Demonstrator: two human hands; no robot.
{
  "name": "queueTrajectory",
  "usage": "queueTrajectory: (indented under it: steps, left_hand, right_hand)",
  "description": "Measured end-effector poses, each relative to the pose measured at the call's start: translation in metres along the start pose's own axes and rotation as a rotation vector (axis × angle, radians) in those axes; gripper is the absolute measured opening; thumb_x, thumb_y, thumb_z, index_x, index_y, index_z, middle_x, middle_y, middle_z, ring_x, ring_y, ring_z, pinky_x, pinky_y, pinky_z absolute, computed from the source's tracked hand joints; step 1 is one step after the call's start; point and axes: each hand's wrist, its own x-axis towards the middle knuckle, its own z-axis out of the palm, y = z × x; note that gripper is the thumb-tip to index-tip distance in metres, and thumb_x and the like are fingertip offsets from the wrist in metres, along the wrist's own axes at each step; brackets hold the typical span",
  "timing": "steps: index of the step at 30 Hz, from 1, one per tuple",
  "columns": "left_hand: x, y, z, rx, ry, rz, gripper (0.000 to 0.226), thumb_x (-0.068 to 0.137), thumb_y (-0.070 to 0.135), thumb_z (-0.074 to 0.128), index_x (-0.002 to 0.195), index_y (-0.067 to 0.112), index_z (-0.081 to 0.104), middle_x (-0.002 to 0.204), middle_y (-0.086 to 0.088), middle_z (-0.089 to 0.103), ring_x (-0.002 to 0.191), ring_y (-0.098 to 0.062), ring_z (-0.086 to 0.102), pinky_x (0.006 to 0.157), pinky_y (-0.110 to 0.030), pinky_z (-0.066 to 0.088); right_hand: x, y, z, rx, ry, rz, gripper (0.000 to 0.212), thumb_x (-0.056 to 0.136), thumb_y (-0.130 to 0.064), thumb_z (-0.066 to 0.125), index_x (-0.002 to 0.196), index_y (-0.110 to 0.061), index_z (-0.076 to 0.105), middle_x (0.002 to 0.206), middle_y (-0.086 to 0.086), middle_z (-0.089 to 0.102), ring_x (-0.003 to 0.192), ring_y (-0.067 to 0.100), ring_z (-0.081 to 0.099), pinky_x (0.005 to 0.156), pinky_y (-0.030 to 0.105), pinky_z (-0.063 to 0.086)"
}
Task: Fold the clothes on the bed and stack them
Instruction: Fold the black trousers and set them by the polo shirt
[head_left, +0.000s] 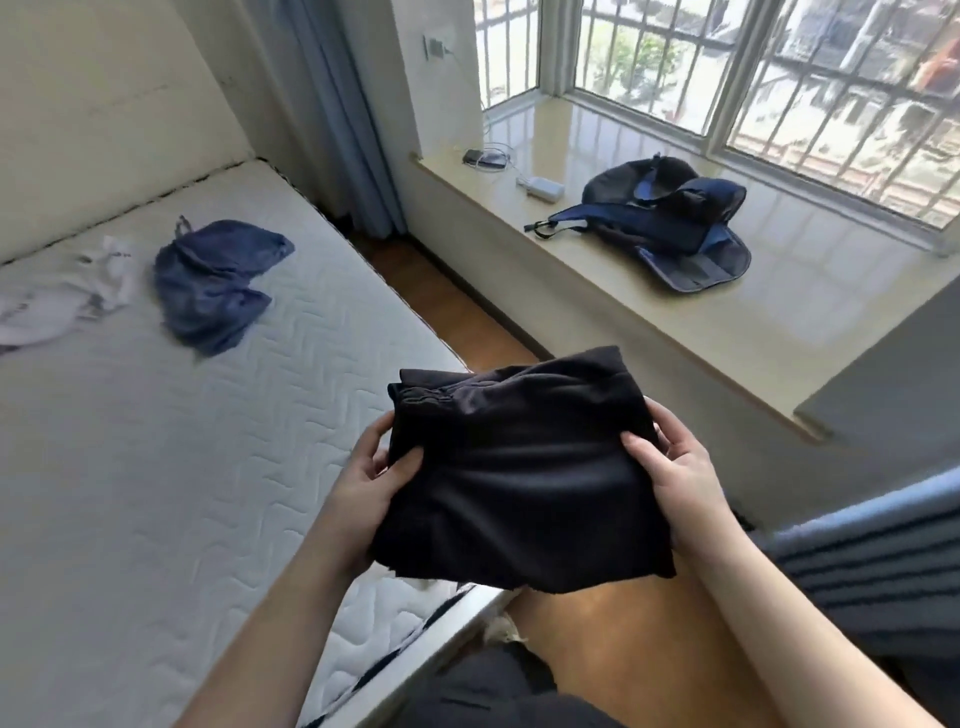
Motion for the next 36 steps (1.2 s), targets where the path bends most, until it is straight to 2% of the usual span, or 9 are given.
queueTrajectory:
  steps: [5,9,16,21,25,28,32,36]
  left_hand:
    - [0.032,-0.004,-0.039,-0.097,0.173,0.011,0.042,0.076,0.03,0.075,0.114,0.043,0.065,0.115,0.002,0.072,0.103,-0.019,0.07,0.071,-0.023,0.057]
    - [0.061,-0.005,-0.057,-0.145,0.273,0.016,0.044,0.074,0.033,0.08,0.115,0.042,0.066,0.113,0.001,0.072,0.103,-0.02,0.07,0.071,-0.024,0.057]
    - [0.098,0.015,-0.073,-0.127,0.331,0.019,0.045,0.077,0.034,0.08,0.118,0.043,0.063,0.112,0.001,0.073,0.103,-0.019,0.07,0.077,-0.029,0.055]
    - [0.126,0.02,-0.075,-0.147,0.332,-0.012,0.058,0.074,0.036,0.077,0.128,0.041,0.056,0.12,-0.002,0.07,0.109,-0.021,0.068,0.076,-0.025,0.057]
    - [0.155,0.019,-0.076,-0.101,0.205,-0.098,0.072,0.075,0.029,0.083,0.133,0.053,0.047,0.122,-0.005,0.068,0.113,-0.022,0.065,0.082,-0.027,0.056]
    - [0.186,0.016,-0.065,-0.067,0.298,-0.117,0.073,0.07,0.028,0.08,0.131,0.054,0.049,0.12,-0.004,0.068,0.114,-0.024,0.064,0.087,-0.033,0.054]
    - [0.236,0.012,-0.056,-0.08,0.443,-0.114,0.065,0.075,0.018,0.07,0.13,0.049,0.052,0.123,-0.012,0.064,0.114,-0.03,0.063,0.093,-0.041,0.052]
    - [0.274,-0.001,-0.072,0.019,0.504,-0.145,0.064,0.087,0.013,0.069,0.126,0.059,0.049,0.125,0.002,0.061,0.11,-0.014,0.065,0.083,-0.028,0.054]
  right_hand:
    - [0.061,-0.003,0.048,-0.07,-0.166,-0.008,0.039,0.095,-0.009,0.06,0.125,-0.033,0.063,0.124,-0.006,0.067,0.116,0.014,0.063,0.096,0.031,0.05]
    - [0.107,-0.003,0.078,-0.106,-0.241,0.008,0.039,0.095,-0.01,0.06,0.123,-0.037,0.063,0.123,-0.009,0.068,0.113,0.011,0.064,0.085,0.017,0.052]
    - [0.174,0.005,0.113,-0.142,-0.326,0.028,0.04,0.093,-0.013,0.061,0.126,-0.036,0.061,0.126,-0.007,0.066,0.118,0.014,0.062,0.097,0.03,0.051]
    - [0.229,0.007,0.128,-0.182,-0.422,0.039,0.04,0.09,-0.02,0.063,0.125,-0.038,0.062,0.123,-0.008,0.067,0.114,0.012,0.063,0.087,0.019,0.052]
    - [0.283,0.014,0.134,-0.202,-0.494,0.086,0.041,0.088,-0.027,0.064,0.126,-0.041,0.06,0.123,-0.01,0.067,0.114,0.011,0.064,0.089,0.02,0.053]
    - [0.325,0.025,0.136,-0.205,-0.557,0.13,0.041,0.088,-0.028,0.065,0.125,-0.042,0.06,0.123,-0.012,0.067,0.114,0.009,0.063,0.089,0.018,0.052]
    - [0.377,0.041,0.139,-0.204,-0.604,0.213,0.043,0.085,-0.035,0.067,0.127,-0.041,0.059,0.124,-0.01,0.066,0.116,0.012,0.063,0.095,0.034,0.05]
    - [0.421,0.064,0.153,-0.21,-0.636,0.271,0.041,0.088,-0.033,0.066,0.128,-0.041,0.059,0.124,-0.009,0.067,0.116,0.013,0.063,0.098,0.037,0.047]
